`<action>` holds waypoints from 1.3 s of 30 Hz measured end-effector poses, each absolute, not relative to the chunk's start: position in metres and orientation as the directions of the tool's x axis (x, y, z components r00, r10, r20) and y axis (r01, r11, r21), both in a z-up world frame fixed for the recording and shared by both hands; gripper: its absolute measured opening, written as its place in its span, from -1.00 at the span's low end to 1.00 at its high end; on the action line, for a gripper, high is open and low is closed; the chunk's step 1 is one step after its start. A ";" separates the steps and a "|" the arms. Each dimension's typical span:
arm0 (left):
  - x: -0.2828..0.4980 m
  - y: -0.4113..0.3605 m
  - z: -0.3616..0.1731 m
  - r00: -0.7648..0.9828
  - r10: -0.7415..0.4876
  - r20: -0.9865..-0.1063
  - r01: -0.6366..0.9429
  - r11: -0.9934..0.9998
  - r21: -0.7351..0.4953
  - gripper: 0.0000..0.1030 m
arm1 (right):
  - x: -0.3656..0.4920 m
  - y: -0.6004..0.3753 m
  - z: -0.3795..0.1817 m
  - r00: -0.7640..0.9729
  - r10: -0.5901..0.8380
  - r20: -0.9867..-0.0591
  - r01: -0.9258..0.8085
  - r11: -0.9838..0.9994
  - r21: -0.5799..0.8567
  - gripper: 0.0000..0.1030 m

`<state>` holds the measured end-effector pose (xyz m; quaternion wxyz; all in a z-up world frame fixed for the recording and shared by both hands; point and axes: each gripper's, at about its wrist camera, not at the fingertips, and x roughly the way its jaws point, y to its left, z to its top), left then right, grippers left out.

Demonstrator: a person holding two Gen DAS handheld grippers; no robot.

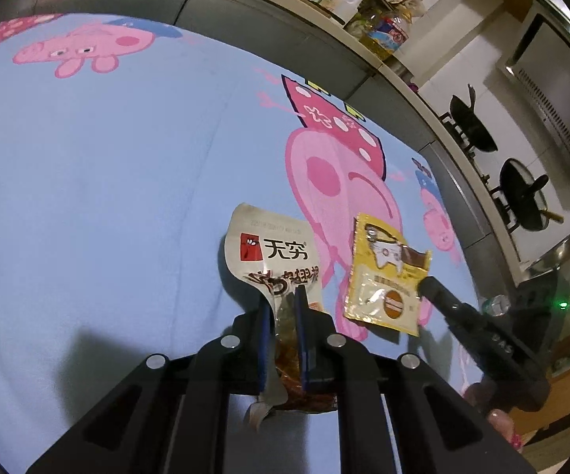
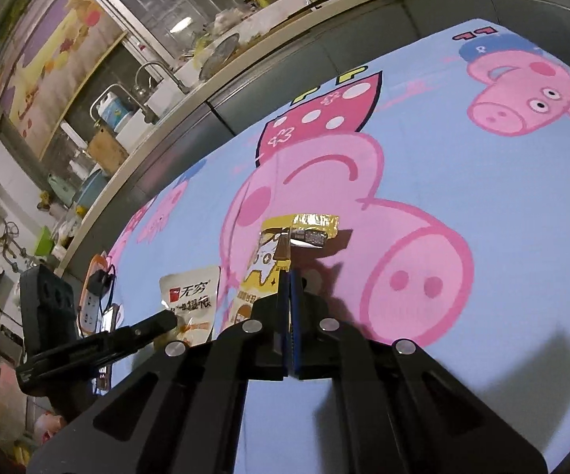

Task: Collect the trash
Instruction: 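Carry both snack packets to the bin and release them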

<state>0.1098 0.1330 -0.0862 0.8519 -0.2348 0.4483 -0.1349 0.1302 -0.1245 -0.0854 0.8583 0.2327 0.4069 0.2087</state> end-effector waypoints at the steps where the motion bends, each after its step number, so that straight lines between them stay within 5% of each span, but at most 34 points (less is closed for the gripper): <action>1: 0.109 0.132 -0.085 0.564 -0.434 -0.702 0.022 0.858 -0.513 -0.77 | 0.128 -0.124 -0.084 0.584 0.544 -0.603 -0.175 0.809 0.561 -0.99; 5: 0.107 0.132 -0.077 0.580 -0.431 -0.692 0.034 0.861 -0.507 -0.95 | 0.116 -0.119 -0.071 0.608 0.538 -0.583 -0.218 0.820 0.530 -0.99; 17: 0.125 0.081 -0.024 0.593 -0.509 -0.624 0.202 0.844 -0.496 -0.96 | 0.085 -0.178 -0.016 0.783 0.406 -0.470 -0.191 0.877 0.440 -0.99; 39: 0.186 -0.293 0.069 0.364 -0.716 -0.595 0.717 0.624 -0.312 -0.96 | 0.025 -0.491 0.010 0.922 -0.140 -0.362 0.291 0.866 0.406 -0.99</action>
